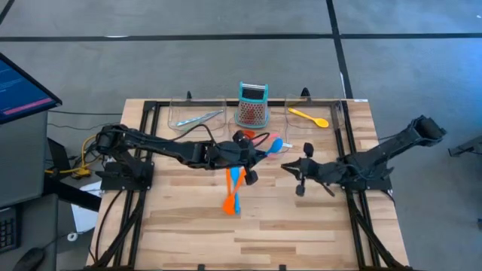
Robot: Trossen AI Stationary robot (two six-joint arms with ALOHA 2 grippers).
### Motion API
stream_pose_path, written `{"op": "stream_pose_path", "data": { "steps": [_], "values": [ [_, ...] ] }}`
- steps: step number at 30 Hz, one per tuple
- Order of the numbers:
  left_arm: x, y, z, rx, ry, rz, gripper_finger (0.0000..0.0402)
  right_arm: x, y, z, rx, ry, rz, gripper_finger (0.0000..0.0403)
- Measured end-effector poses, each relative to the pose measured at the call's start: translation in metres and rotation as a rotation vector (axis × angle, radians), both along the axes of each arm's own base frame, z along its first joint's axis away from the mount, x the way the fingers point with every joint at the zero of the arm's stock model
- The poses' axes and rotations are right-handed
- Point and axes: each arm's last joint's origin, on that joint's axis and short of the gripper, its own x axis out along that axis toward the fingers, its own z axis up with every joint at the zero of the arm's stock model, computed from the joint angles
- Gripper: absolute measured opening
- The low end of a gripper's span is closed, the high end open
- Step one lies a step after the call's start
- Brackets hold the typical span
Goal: Pick & Place Kitchen Items
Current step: Put the blue serving spoon into the right transparent bin
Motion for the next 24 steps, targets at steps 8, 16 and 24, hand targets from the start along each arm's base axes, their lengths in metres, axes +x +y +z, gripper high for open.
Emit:
{"op": "stream_pose_path", "data": {
  "steps": [8, 16, 24],
  "values": [
    [0.002, 0.001, 0.003, -0.017, -0.032, -0.068, 0.0005, 0.029, -0.005, -0.015, -0.063, -0.018, -0.029, 0.0129],
    [0.018, 0.006, -0.018, -0.046, -0.027, -0.118, 0.0005, 0.049, 0.002, -0.023, -0.057, -0.098, 0.063, 0.0255],
    [0.033, 0.004, -0.041, -0.036, -0.039, -0.182, 0.0005, 0.055, -0.004, -0.028, -0.049, -0.111, 0.031, 0.0268]
  ]
}}
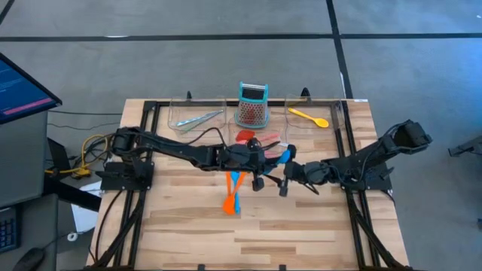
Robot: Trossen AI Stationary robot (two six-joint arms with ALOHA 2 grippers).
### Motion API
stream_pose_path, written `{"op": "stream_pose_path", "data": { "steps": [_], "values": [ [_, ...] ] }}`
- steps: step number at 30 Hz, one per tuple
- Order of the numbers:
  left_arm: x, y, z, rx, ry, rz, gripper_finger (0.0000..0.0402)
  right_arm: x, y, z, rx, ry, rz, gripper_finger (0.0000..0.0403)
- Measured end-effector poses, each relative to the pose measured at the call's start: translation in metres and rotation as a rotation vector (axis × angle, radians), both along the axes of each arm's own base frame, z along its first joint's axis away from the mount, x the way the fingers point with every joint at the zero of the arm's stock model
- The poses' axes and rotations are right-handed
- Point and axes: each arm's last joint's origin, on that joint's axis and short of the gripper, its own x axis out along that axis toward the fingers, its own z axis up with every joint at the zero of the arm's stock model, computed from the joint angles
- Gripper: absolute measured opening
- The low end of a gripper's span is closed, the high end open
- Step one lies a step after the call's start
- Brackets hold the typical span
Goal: Pick & Place Kitchen Items
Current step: Put the blue serving spoon into the right transparent bin
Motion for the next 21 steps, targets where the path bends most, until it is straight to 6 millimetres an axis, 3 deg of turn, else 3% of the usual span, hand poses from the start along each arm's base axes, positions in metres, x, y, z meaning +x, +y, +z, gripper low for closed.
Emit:
{"op": "stream_pose_path", "data": {
  "steps": [7, 16, 21],
  "values": [
    [-0.0006, 0.0000, 0.0049, 0.023, -0.022, -0.012, 0.0005, 0.0001, -0.0006, -0.0001, 0.002, 0.000, -0.003, 0.0222],
    [-0.0011, -0.0003, 0.0060, 0.036, -0.022, -0.016, 0.0005, 0.0001, -0.0017, -0.0005, -0.014, 0.008, -0.009, 0.0053],
    [-0.0012, -0.0007, 0.0058, 0.034, -0.021, -0.017, 0.0006, 0.0000, -0.0014, -0.0008, -0.037, 0.016, -0.003, 0.0049]
  ]
}}
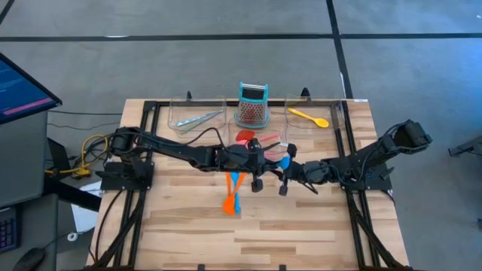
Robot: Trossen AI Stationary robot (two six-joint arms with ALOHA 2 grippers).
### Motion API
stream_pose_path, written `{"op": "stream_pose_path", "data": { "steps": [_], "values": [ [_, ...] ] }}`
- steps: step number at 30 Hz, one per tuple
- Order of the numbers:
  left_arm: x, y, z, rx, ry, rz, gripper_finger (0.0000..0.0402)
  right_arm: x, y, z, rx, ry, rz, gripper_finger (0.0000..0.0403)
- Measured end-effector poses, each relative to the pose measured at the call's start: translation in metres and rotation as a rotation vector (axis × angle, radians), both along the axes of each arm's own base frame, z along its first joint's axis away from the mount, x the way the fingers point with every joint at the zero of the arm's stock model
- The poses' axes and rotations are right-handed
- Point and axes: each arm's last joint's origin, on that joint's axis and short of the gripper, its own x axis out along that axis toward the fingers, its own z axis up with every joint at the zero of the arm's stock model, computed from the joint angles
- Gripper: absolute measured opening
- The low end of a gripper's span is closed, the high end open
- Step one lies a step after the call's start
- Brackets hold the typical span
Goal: Pick & Place Kitchen Items
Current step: Put the blue serving spoon into the right transparent bin
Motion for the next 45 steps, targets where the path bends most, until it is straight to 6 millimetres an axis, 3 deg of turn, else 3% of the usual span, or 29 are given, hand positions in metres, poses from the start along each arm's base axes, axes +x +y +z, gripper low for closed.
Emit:
{"op": "stream_pose_path", "data": {
  "steps": [10, 20, 23, 27, 35, 41, 45],
  "values": [
    [0.000, 0.000, 0.001, -0.012, -0.008, 0.005, 0.0019, -0.001, 0.000, 0.001, -0.007, 0.003, 0.003, 0.0049],
    [0.000, 0.001, 0.002, -0.016, -0.016, 0.014, 0.0091, -0.016, -0.004, 0.018, -0.015, 0.020, 0.006, 0.0049],
    [-0.002, 0.001, 0.009, -0.015, -0.032, 0.013, 0.0104, -0.023, -0.008, 0.022, -0.026, 0.041, -0.016, 0.0049],
    [-0.015, 0.002, 0.032, -0.016, -0.056, 0.012, 0.0107, -0.036, -0.017, 0.028, -0.051, 0.084, -0.075, 0.0049],
    [-0.054, 0.002, 0.067, -0.040, 0.034, 0.013, 0.0095, -0.057, -0.052, 0.053, -0.106, 0.253, -0.312, 0.0049],
    [-0.072, -0.004, 0.075, -0.031, 0.109, -0.001, 0.0086, -0.066, -0.090, 0.075, -0.120, 0.403, -0.495, 0.0049],
    [-0.083, -0.006, 0.075, 0.005, 0.186, 0.054, 0.0075, -0.074, -0.120, 0.085, -0.060, 0.474, -0.517, 0.0049]
  ]
}}
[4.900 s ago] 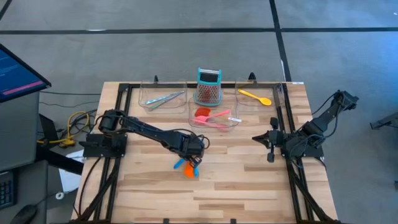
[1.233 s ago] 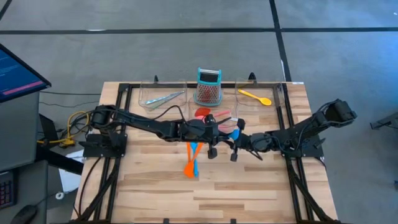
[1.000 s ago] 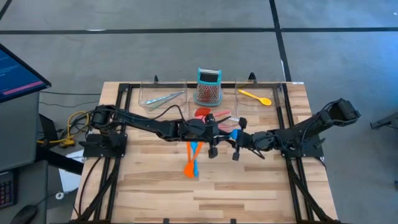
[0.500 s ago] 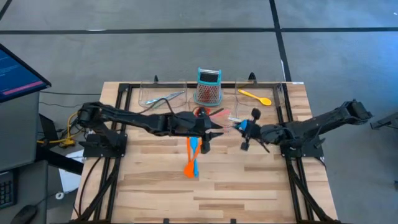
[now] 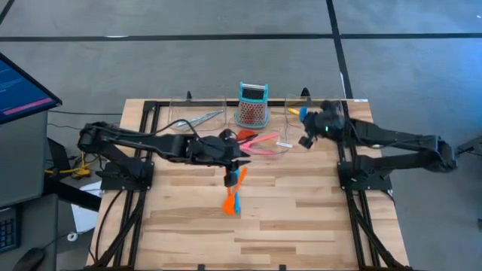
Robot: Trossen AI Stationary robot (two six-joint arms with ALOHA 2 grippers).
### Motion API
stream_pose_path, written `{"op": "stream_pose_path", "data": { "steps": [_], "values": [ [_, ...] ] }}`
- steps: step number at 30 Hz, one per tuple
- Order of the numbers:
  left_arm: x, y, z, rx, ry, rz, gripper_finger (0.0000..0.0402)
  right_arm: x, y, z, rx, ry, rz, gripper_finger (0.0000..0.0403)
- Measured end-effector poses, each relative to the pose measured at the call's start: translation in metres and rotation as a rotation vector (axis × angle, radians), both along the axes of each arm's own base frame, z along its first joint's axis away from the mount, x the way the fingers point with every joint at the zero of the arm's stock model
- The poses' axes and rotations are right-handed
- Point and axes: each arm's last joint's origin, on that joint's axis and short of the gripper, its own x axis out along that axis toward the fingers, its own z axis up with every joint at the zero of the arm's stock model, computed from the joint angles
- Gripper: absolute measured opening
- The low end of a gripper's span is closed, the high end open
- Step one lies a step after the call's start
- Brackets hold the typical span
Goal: Pick & Place Kitchen Items
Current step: Put the blue serving spoon into the right transparent bin
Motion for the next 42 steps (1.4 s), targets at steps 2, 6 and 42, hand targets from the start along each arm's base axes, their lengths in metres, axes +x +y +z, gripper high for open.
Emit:
{"op": "stream_pose_path", "data": {
  "steps": [2, 6, 42],
  "values": [
    [-0.003, 0.000, -0.002, 0.027, 0.028, 0.055, 0.0067, -0.006, -0.016, 0.001, 0.050, -0.005, -0.025, 0.0049],
    [-0.012, -0.002, -0.010, 0.061, 0.050, 0.115, 0.0043, -0.019, -0.043, -0.002, 0.096, 0.003, -0.116, 0.0049],
    [-0.130, 0.004, -0.082, -0.174, -0.216, 0.166, 0.0003, 0.010, -0.169, -0.106, 0.606, 0.651, -0.321, 0.0048]
  ]
}}
